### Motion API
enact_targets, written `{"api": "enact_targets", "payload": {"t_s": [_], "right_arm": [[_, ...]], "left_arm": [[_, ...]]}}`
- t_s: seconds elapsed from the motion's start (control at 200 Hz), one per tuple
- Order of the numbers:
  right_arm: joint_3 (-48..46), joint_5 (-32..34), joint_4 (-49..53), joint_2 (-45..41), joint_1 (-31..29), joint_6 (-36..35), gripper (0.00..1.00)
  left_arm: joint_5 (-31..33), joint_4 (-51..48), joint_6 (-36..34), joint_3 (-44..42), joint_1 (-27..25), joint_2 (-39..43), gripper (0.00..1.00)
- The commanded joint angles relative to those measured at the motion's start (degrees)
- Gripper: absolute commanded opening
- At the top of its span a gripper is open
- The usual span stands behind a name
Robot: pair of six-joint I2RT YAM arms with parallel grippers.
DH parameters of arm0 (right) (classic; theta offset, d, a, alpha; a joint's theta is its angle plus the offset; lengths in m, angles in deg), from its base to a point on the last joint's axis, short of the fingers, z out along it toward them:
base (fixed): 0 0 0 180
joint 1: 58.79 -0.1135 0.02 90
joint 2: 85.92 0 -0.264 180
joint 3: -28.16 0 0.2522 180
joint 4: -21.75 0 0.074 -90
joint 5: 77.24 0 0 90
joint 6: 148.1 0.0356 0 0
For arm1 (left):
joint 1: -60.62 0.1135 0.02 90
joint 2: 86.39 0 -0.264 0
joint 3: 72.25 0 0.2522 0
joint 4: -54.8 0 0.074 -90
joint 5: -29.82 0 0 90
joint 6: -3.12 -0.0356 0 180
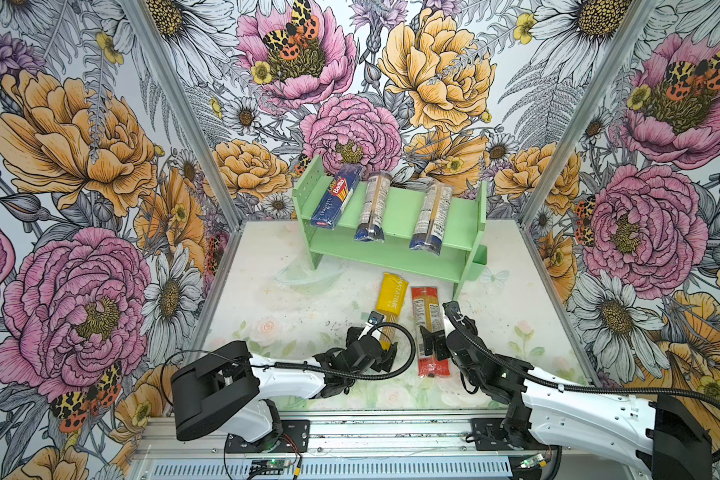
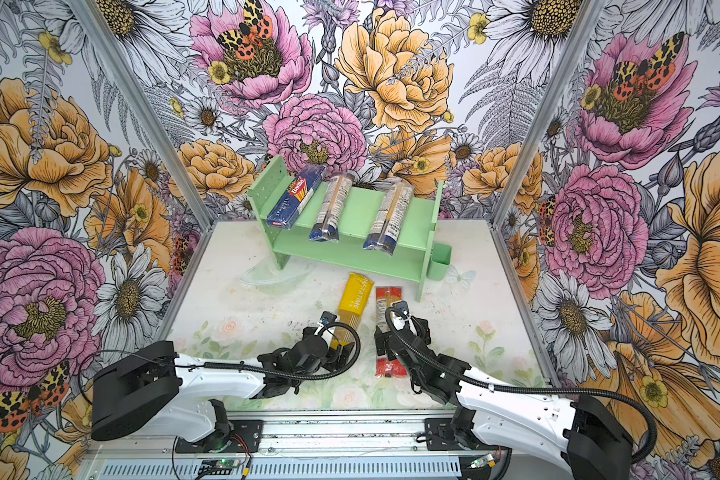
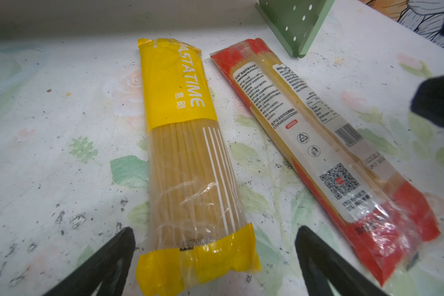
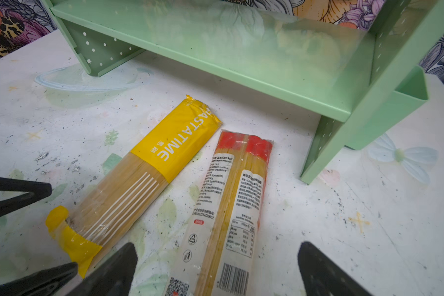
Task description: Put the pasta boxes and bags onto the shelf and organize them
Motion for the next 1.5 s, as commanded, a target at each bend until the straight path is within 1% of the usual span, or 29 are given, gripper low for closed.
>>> {"api": "enact_targets", "payload": {"t_s": [0.0, 0.07, 0.19, 0.465, 0.701, 0.926, 1.071, 1.366, 1.411, 1.496], "right_arm": [[-0.35, 1.29, 0.30, -1.11, 0.41, 1.15, 1.00], [-0.55, 1.48, 0.63, -1.86, 0.50, 1.11, 0.99], [-1.10, 1.80, 1.05, -3.25, 0.52, 1.19, 0.99], [-1.89, 2.47, 1.62, -4.97, 0.76, 1.43, 1.00], [-1.80, 2.55, 1.47, -4.17, 0.93, 1.42, 1.00], [-1.39, 2.60, 1.53, -4.33, 1.11, 1.07, 1.00], [-1.20, 2.55, 1.53, -4.20, 1.26, 1.15, 1.00], [-0.66, 2.37, 1.53, -3.89, 1.37, 0.76, 1.00], [-0.64, 2.29, 1.53, -3.89, 1.40, 0.80, 1.00], [-0.56, 2.29, 1.53, -3.98, 1.47, 0.80, 0.99]], "left_arm": [[5.03, 1.92, -2.20, 2.47, -0.73, -3.32, 0.99], [5.48, 2.21, -2.65, 3.47, -0.84, -5.57, 0.99], [8.01, 2.66, -3.03, 5.05, -1.39, -8.81, 0.99], [9.42, 5.03, -2.51, 4.19, -1.00, -9.89, 0.99], [6.21, 11.42, -0.68, 1.76, 1.40, -12.11, 0.99], [3.24, 12.83, -0.25, 2.60, 2.80, -15.83, 0.99], [3.25, 12.86, 0.05, 2.55, 2.82, -16.36, 0.97], [2.61, 12.85, 0.39, 2.29, 2.84, -17.25, 0.90], [2.53, 12.85, 0.73, 2.24, 2.84, -17.26, 0.87], [2.30, 12.84, 0.83, 2.12, 2.84, -17.18, 0.77]]}}
